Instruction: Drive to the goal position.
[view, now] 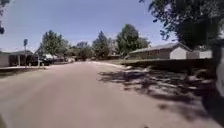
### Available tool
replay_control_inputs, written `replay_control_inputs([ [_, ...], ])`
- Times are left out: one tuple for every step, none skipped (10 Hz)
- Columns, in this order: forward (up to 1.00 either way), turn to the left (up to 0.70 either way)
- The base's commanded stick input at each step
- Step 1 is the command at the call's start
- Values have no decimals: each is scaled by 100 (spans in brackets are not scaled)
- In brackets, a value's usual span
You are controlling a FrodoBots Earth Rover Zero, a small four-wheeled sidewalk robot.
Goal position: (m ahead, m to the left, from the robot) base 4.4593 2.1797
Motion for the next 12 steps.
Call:
replay_control_inputs([
  [70, 0],
  [70, 0],
  [70, 0],
  [70, 0],
  [70, 0],
  [70, 0],
  [70, 0],
  [70, 0],
  [70, 0],
  [70, 0],
  [70, 0],
  [70, 0],
])
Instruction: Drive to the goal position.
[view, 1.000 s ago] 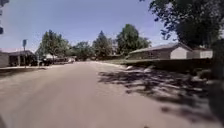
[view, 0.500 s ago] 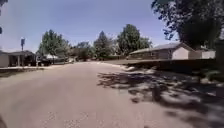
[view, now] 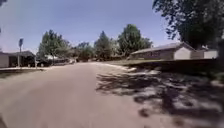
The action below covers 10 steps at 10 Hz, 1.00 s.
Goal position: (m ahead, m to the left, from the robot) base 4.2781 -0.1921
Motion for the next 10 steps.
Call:
replay_control_inputs([
  [70, 0],
  [70, 0],
  [70, 0],
  [70, 0],
  [70, 0],
  [70, -6],
  [70, -35],
  [70, -35],
  [70, -28],
  [70, -5],
])
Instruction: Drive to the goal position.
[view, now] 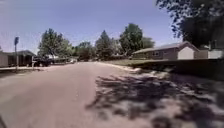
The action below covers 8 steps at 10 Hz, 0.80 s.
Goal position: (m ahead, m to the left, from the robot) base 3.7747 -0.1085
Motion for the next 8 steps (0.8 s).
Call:
replay_control_inputs([
  [70, 0],
  [70, 0],
  [70, 0],
  [70, 0],
  [70, 0],
  [70, 0],
  [70, 0],
  [70, 0],
])
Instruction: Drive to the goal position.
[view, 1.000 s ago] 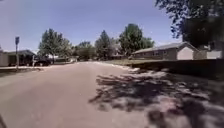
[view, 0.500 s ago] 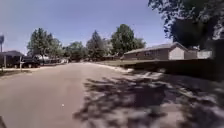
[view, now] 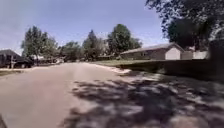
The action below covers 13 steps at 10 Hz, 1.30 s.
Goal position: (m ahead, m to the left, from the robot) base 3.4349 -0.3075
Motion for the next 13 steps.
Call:
replay_control_inputs([
  [70, 0],
  [70, 0],
  [70, 0],
  [70, 0],
  [70, 0],
  [70, 0],
  [70, 0],
  [70, 0],
  [70, 0],
  [70, 0],
  [70, 0],
  [70, 0],
  [70, 0],
])
